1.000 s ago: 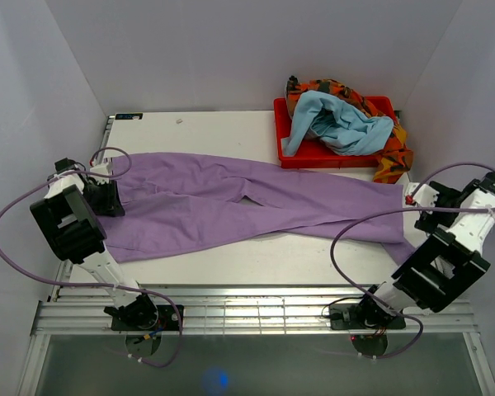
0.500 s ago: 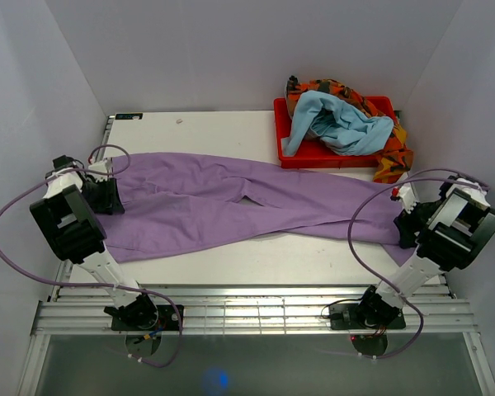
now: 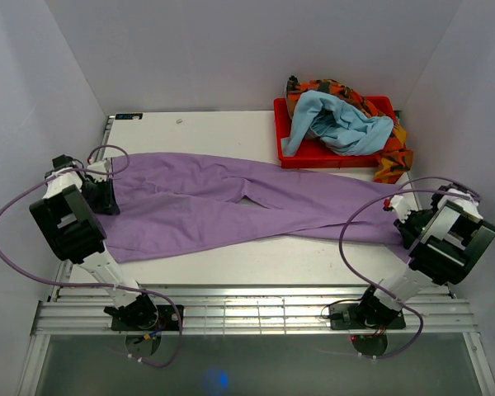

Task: Fold and stack the trousers
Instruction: Flatten the trousers out

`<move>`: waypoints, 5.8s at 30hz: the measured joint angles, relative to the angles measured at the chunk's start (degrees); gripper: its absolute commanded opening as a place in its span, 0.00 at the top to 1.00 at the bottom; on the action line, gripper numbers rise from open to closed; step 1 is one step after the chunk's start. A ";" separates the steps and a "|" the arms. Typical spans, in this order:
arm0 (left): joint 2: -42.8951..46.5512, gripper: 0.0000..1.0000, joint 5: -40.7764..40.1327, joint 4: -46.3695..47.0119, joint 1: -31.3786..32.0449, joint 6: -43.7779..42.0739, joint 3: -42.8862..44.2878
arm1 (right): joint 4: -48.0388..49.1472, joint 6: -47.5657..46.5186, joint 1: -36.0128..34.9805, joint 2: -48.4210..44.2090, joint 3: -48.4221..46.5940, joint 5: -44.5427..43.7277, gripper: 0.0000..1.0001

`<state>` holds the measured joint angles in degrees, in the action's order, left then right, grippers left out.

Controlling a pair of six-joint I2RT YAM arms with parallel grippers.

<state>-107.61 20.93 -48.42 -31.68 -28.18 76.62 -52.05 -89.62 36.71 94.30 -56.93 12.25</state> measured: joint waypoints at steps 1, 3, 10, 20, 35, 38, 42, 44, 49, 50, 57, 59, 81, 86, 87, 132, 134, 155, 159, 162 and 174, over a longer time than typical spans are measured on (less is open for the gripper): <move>-0.02 0.69 -0.37 0.24 -0.02 -0.02 -0.26 | -0.17 -0.22 0.00 -0.44 -1.16 0.31 0.92; -0.70 0.77 -1.09 0.48 -0.09 0.22 -0.55 | 0.02 -1.25 0.00 -2.56 -3.52 1.42 0.92; -4.55 1.00 -1.42 0.35 -1.81 1.22 0.55 | 8.66 -13.44 1.81 -27.85 2.43 9.01 0.92; -5.95 0.42 -1.64 -0.02 -3.98 -2.86 4.00 | 22.01 -23.10 12.85 -45.90 37.42 14.86 0.25; 10.03 0.30 -0.15 -9.40 -5.03 -17.31 -5.18 | 7.08 -24.70 14.97 -23.78 2.91 13.33 0.15; 8.83 0.30 0.37 -10.25 -5.07 -17.42 -6.73 | -2.58 -24.68 15.04 -16.37 -5.53 12.31 0.18; 7.74 0.30 0.94 -9.97 -5.07 -17.31 -6.75 | -11.26 -24.61 14.71 -9.60 -11.26 11.43 0.20; 7.43 0.30 0.96 -9.90 -5.07 -17.05 -6.71 | -12.55 -24.39 13.81 -8.85 -10.58 10.21 0.21; 5.53 0.31 0.98 -9.75 -5.07 -15.89 -5.86 | -9.46 -21.33 9.55 -9.11 -2.91 7.15 0.23; 5.03 0.31 1.01 -9.70 -5.07 -15.65 -5.75 | -8.61 -20.22 8.44 -9.05 -1.11 6.73 0.23; 4.61 0.32 0.92 -9.57 -5.07 -15.02 -5.66 | -1.53 -12.15 2.95 -4.07 0.85 5.84 0.34; 4.61 0.32 0.83 -9.46 -5.07 -14.88 -5.66 | 0.04 -10.60 2.08 -2.82 0.55 5.68 0.48; 0.87 1.00 -5.33 -5.79 -6.62 -9.79 -6.67 | -4.92 -18.58 3.06 -14.51 -10.23 10.71 0.92; -2.38 1.00 -3.50 -8.90 -8.39 -7.69 -3.28 | -7.04 -22.18 13.73 -24.68 -1.92 12.48 0.92; -3.02 1.00 -2.97 -9.49 -8.87 -7.32 -2.58 | -7.28 -22.60 15.93 -26.27 1.14 11.89 0.92; 6.73 0.34 2.51 -6.27 -12.09 -20.76 -2.19 | 10.73 -4.59 6.27 -9.01 0.68 1.97 0.61; 7.67 0.32 2.89 -5.81 -12.07 -20.22 -0.76 | 12.39 -1.62 4.90 -6.93 -1.55 1.09 0.33; 14.51 0.40 -0.98 8.09 -11.85 -21.77 -22.40 | 7.30 5.25 -3.15 -10.84 12.39 -1.33 0.46; 18.71 0.37 -2.12 6.64 -11.91 -23.47 -26.05 | 6.93 8.96 -3.30 -6.03 3.96 -0.15 0.43; 20.72 0.33 -0.22 0.48 -12.09 -23.74 -25.49 | 6.29 12.87 -3.74 -3.89 -4.85 2.84 0.42; 6.97 0.34 12.00 0.92 -2.43 -7.72 5.14 | 12.11 27.61 -16.31 4.22 -12.24 7.58 0.42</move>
<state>-100.64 32.93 -47.51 -34.11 -35.90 81.76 -39.94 -62.02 20.40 98.52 -69.17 19.84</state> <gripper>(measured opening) 0.669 0.584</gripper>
